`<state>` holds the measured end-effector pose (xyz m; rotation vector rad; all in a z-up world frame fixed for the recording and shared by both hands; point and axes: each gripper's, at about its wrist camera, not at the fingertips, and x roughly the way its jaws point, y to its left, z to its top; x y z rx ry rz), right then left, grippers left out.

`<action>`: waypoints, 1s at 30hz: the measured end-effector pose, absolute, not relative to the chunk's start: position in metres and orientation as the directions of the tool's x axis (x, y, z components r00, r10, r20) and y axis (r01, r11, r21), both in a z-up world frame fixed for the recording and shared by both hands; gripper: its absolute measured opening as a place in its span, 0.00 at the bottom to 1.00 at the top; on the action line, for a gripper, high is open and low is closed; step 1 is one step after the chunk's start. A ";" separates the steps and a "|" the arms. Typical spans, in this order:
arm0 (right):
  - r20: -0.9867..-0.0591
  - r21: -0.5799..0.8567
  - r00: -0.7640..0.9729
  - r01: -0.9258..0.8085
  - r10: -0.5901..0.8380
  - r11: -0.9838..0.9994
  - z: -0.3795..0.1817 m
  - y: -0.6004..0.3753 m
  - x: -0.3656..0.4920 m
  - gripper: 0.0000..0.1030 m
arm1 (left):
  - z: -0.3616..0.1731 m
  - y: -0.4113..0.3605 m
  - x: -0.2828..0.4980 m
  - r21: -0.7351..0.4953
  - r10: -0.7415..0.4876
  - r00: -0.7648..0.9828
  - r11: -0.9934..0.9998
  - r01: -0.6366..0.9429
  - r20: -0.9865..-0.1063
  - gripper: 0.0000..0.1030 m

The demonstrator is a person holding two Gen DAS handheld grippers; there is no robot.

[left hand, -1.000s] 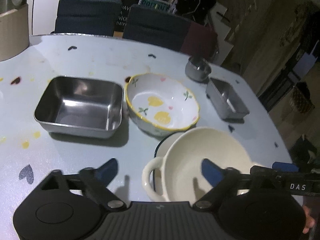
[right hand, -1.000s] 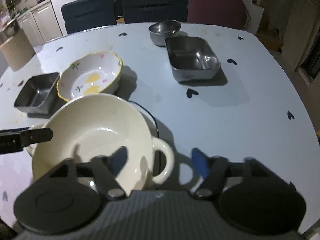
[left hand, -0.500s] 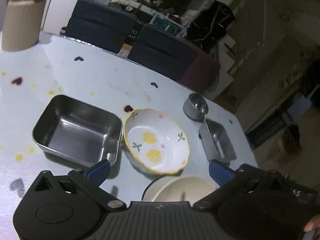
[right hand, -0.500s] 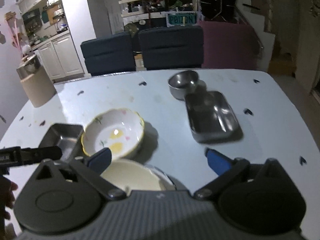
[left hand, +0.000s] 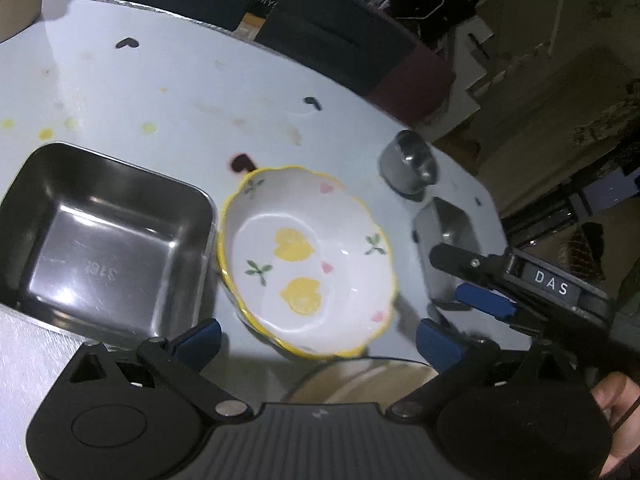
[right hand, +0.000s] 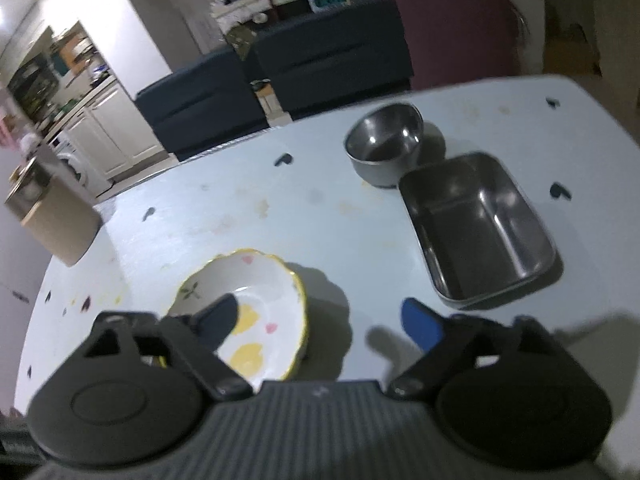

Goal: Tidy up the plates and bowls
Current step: 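Move both tools to the yellow-rimmed floral bowl, right tool gripping its rim, then close the left tool on the floral bowl rim while the right tool holds it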

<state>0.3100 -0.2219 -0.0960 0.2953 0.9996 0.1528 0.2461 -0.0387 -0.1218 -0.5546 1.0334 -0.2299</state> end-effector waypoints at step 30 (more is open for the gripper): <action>-0.860 0.186 0.477 -0.038 0.182 0.982 -0.130 -0.203 0.345 0.07 | -0.110 -0.048 0.308 -0.263 -0.268 0.552 0.961 0.091 -0.789 0.52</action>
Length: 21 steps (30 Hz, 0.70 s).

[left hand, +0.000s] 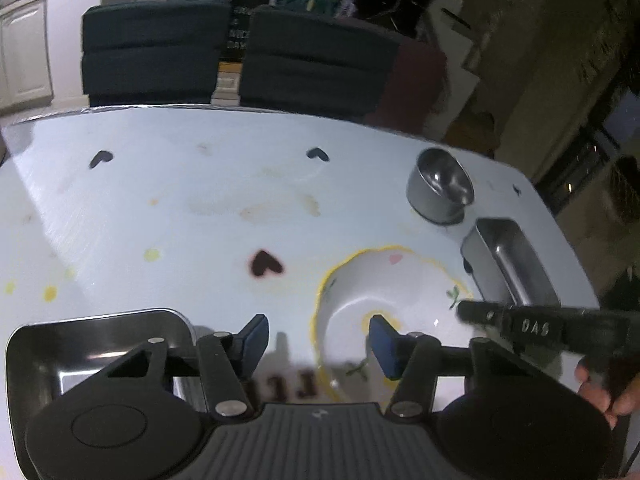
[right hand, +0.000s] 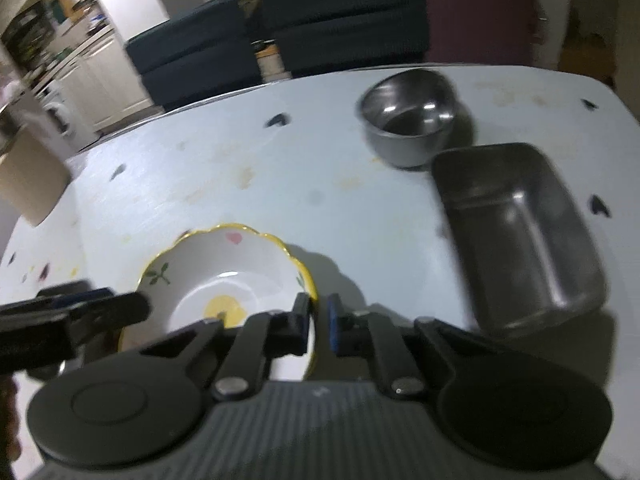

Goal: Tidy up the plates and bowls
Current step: 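Close the left tool on the floral bowl rim while the right tool holds it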

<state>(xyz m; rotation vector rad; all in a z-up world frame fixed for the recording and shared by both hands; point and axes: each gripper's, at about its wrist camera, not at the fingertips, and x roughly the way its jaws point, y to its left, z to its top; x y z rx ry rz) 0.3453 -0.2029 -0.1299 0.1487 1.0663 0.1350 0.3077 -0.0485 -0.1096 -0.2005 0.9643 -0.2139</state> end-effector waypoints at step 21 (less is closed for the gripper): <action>-0.886 0.170 0.422 -0.092 0.193 0.981 -0.143 -0.208 0.338 0.11 | -0.142 -0.069 0.328 -0.236 -0.249 0.451 0.968 0.084 -0.857 0.12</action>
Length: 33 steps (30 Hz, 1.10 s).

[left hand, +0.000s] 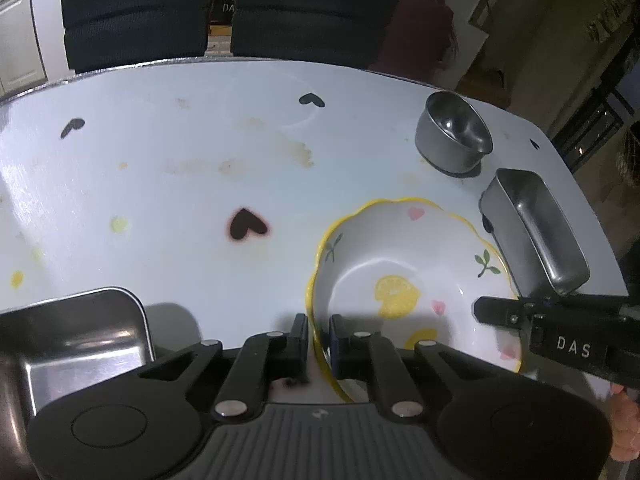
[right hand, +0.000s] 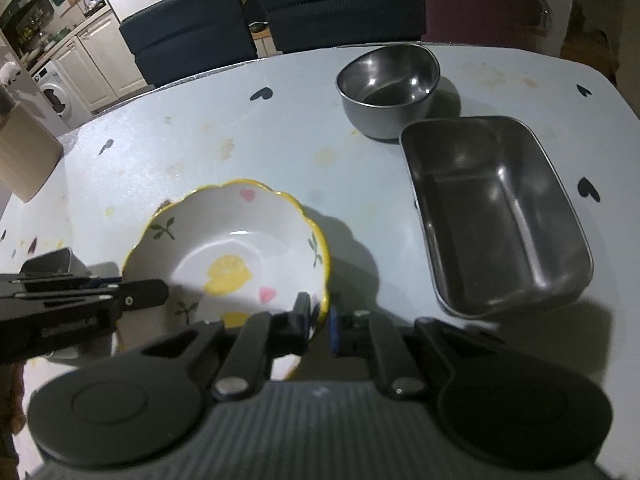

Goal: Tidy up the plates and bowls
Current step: 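Close the left tool on the floral bowl rim while the right tool holds it, then carry the floral bowl with both tools and lower it into the cream bowl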

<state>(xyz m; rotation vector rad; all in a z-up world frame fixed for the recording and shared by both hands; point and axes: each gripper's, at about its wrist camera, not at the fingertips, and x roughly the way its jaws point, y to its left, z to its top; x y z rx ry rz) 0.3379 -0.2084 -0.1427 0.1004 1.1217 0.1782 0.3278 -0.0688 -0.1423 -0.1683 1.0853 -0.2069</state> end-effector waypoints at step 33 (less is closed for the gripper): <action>-0.781 0.174 0.592 -0.099 0.198 0.980 -0.062 -0.214 0.262 0.08 | -0.053 -0.074 0.234 -0.209 -0.242 0.627 0.970 0.128 -0.740 0.09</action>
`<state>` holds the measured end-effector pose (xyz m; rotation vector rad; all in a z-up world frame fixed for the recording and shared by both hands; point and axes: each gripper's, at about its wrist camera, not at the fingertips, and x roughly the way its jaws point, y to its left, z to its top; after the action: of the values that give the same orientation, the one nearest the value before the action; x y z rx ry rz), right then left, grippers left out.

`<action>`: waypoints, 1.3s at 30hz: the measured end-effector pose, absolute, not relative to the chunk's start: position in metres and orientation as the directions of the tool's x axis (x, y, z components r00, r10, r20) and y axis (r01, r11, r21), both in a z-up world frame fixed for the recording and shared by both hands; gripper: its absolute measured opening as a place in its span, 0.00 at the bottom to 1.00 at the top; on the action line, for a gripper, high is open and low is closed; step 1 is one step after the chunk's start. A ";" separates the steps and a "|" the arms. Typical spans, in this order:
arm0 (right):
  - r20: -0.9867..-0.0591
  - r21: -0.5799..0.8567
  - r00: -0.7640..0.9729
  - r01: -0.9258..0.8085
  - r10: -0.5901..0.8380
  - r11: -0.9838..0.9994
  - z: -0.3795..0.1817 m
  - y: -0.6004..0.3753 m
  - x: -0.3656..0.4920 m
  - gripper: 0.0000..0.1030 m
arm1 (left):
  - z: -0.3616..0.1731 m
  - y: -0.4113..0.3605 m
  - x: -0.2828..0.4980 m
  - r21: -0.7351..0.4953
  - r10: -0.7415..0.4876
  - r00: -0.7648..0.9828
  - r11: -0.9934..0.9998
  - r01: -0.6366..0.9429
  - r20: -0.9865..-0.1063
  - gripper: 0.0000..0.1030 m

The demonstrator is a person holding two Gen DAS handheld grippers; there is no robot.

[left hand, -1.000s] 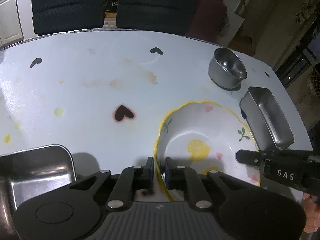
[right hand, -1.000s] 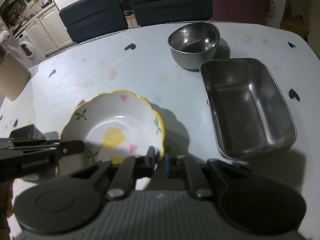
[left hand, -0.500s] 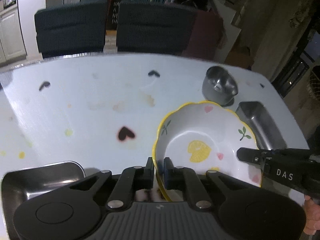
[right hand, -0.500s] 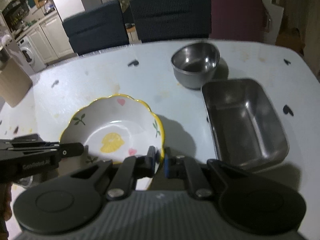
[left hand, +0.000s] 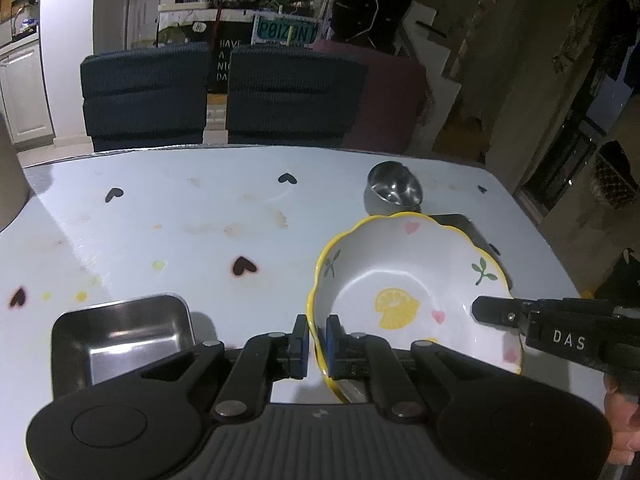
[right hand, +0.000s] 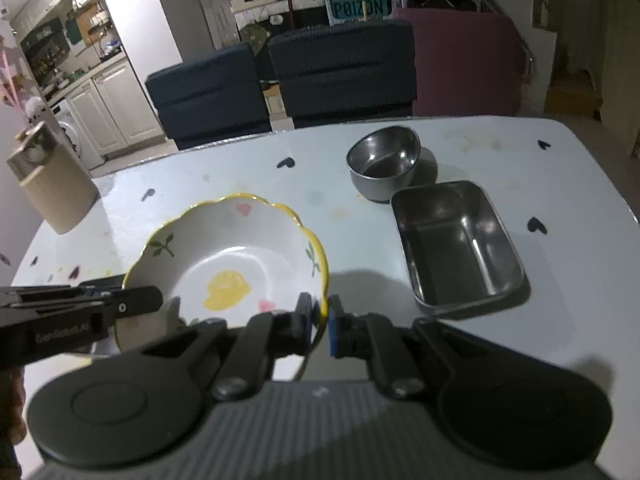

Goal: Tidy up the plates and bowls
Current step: 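Carry the floral bowl with both tools and lower it into the cream bowl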

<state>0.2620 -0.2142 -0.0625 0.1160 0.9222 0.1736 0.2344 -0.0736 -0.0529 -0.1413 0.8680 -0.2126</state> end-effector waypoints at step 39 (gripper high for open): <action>-0.843 0.135 0.517 -0.069 0.151 0.988 -0.094 -0.221 0.161 0.09 | -0.100 -0.083 0.148 -0.258 -0.295 0.579 0.955 0.146 -0.760 0.09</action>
<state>0.1610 -0.2213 -0.0935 0.0881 1.0195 0.1328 0.1482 -0.0829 -0.0999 -0.1746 0.9188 -0.2592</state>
